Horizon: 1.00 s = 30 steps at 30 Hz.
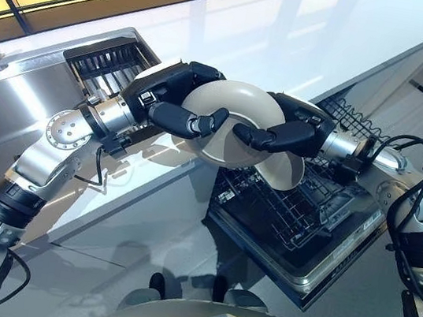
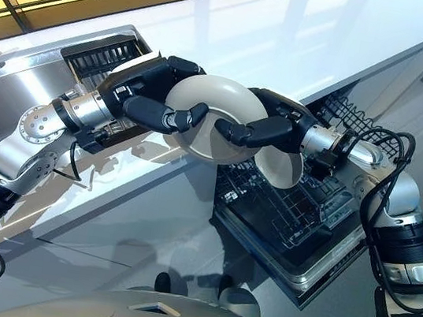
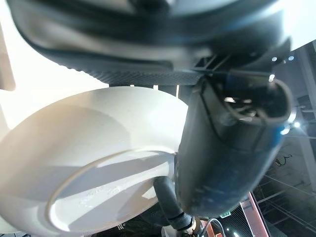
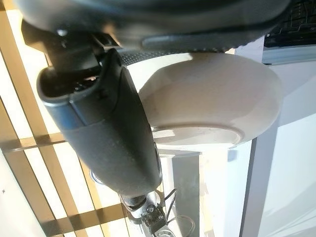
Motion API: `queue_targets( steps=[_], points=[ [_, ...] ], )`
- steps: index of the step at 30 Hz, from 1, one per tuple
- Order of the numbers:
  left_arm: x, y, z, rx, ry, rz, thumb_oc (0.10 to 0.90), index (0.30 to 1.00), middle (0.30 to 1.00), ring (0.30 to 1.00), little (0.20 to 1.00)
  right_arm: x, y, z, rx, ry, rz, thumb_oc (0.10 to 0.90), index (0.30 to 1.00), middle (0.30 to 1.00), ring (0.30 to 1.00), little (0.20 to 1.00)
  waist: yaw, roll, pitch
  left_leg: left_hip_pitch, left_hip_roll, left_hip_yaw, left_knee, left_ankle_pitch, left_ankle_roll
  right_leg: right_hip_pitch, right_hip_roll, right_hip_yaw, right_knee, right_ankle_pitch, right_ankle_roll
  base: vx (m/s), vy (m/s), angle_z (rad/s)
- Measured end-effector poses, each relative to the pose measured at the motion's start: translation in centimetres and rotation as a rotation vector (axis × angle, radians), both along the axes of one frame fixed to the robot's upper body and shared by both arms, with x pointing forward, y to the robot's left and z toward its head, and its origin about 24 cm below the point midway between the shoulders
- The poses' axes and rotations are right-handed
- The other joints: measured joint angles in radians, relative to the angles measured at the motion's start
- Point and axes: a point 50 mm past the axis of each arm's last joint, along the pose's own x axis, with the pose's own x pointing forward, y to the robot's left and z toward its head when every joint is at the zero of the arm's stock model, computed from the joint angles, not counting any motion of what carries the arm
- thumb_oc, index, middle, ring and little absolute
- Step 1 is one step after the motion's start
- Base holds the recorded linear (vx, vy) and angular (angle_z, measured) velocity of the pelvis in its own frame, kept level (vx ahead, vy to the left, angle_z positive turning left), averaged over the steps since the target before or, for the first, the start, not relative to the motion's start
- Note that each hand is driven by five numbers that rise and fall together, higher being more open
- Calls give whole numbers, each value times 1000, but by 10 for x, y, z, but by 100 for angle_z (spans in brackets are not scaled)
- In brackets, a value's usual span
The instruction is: Pick up plates and place into dishwasher.
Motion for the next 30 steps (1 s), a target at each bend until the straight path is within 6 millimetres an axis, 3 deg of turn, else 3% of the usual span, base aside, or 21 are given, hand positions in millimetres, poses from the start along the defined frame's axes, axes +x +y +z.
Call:
queue_targets(
  steps=[2,6,14,17,20,25,30],
  points=[
    [0,0,0,-2,0,6,800,900,900,900,900,0,1,0,10,-2,-10,100,300,300,300,200,1,0,0,0,0,0,0,0,0,0,0,0,-1,0,0,2,-34,-1],
    [2,0,-3,-29,10,50,800,900,900,900,900,2,3,0,34,-4,-48,100,300,300,300,200,4,0,0,1,0,0,0,0,0,0,0,1,-1,0,0,9,-31,-1],
    [17,19,-29,-214,112,336,800,900,900,900,900,9,10,-4,133,-9,-227,100,300,300,300,200,7,1,0,1,4,-2,0,1,-2,1,3,0,-4,1,-2,1,-4,0],
    [15,48,-53,-236,211,531,800,900,900,900,900,14,0,2,99,-104,-388,100,300,300,300,200,8,1,0,-1,7,-2,0,0,-4,0,5,-1,-5,2,-3,0,0,0],
    [12,64,-64,-242,252,638,800,900,900,900,900,16,-14,9,97,-160,-513,100,300,300,300,200,16,1,0,-3,9,-3,0,-1,-6,0,7,-4,-5,2,-3,-5,-6,3],
    [13,74,-64,-253,234,710,800,900,900,900,900,18,-30,19,123,-201,-644,100,300,300,300,200,30,1,0,-9,9,-3,0,-1,-6,-3,7,-8,-6,2,-3,-2,-3,1],
    [13,76,-64,-219,213,756,800,900,900,900,900,16,-34,12,161,-215,-729,100,300,300,300,200,26,2,0,-9,11,-2,0,-1,-6,-4,8,-9,-6,2,-3,0,0,0]
  ],
)
